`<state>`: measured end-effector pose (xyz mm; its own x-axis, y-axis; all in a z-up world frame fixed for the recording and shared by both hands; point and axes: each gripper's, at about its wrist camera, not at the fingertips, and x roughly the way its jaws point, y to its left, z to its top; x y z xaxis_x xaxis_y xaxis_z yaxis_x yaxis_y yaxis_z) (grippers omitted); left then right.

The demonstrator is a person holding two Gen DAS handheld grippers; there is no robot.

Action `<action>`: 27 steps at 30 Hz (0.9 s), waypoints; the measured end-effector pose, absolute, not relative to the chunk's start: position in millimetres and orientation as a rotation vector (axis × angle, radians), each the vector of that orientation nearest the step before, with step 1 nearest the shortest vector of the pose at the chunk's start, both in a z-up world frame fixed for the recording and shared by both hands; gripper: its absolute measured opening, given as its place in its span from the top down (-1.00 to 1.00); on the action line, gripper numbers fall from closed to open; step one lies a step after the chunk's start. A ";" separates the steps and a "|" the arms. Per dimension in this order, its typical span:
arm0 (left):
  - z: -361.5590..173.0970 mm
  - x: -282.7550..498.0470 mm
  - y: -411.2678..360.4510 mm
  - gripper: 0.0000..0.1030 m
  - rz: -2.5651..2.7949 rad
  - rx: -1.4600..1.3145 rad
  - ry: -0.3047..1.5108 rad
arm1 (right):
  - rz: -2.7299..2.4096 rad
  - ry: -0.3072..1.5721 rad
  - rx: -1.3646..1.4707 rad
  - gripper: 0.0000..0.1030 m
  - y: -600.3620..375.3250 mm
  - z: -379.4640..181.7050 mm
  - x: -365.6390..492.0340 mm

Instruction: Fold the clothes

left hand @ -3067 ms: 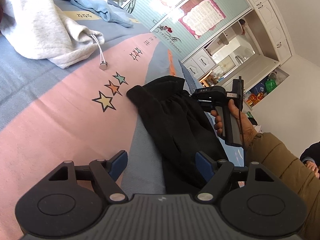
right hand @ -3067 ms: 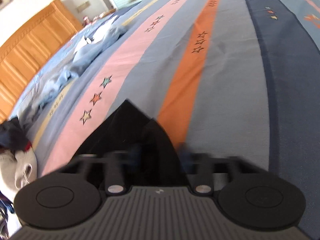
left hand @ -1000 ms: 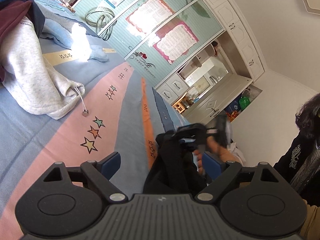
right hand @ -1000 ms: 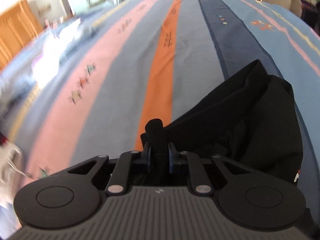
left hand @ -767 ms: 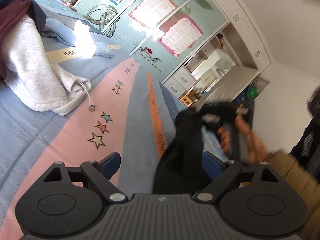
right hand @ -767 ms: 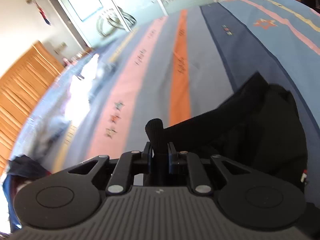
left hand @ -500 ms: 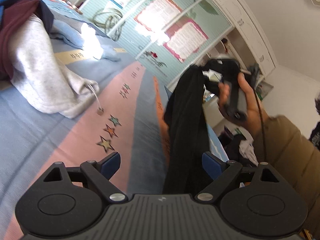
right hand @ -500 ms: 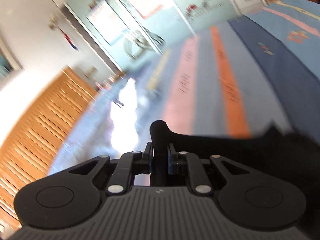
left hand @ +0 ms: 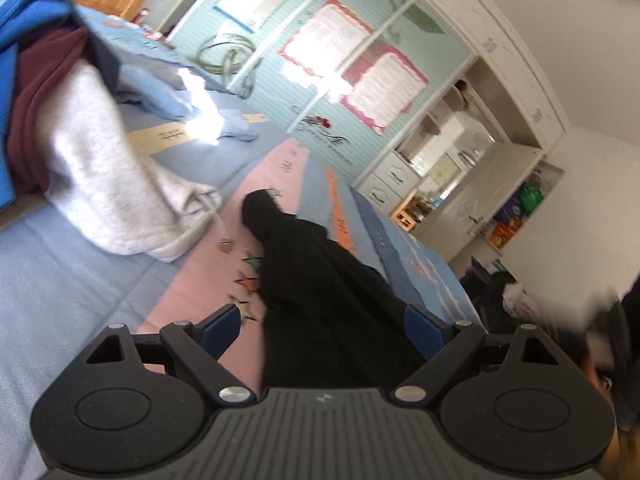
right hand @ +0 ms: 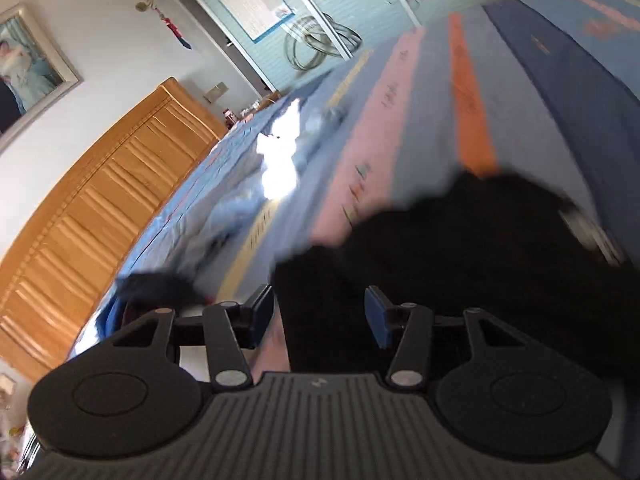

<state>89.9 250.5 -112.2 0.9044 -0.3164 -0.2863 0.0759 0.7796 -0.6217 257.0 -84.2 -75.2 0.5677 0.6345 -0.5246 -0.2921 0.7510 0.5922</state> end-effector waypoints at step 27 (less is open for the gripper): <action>-37.2 -150.1 235.8 -0.74 0.006 -0.535 0.660 | 0.844 1.044 0.681 -0.47 -146.9 -183.5 -36.3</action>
<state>-150.1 235.8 -37.2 0.7950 -0.1610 -0.5848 -0.1715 0.8651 -0.4714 -36.3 -146.9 -183.5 0.2565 0.8525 -0.4554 -0.2661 0.5152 0.8147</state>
